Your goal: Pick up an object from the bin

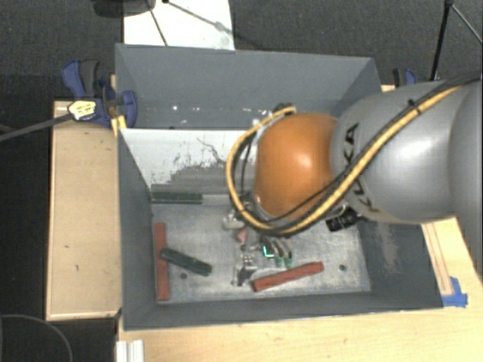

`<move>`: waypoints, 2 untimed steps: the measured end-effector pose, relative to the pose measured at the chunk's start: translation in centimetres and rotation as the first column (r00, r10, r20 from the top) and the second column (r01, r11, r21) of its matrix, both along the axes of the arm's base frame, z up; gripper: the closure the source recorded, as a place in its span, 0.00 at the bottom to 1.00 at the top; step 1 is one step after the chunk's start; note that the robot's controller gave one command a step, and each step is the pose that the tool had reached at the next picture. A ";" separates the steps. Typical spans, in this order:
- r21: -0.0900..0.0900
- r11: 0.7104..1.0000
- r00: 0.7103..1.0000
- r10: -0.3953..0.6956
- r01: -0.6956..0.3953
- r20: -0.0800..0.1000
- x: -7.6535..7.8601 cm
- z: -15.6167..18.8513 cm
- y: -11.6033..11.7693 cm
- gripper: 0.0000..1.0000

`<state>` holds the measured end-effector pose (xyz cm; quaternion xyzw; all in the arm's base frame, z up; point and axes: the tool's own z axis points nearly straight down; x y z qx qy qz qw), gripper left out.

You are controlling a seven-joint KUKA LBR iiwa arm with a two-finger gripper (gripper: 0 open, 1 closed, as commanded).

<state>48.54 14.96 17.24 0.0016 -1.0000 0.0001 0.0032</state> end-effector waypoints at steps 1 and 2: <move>0.001 1.000 1.000 -0.006 0.006 0.008 0.2 0.4 -0.1 0.00; 0.004 0.997 0.997 -0.076 0.076 0.012 1.5 -6.3 6.0 0.00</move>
Offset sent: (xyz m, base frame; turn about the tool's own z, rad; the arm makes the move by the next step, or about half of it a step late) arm 0.0179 0.0924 -0.1024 0.1083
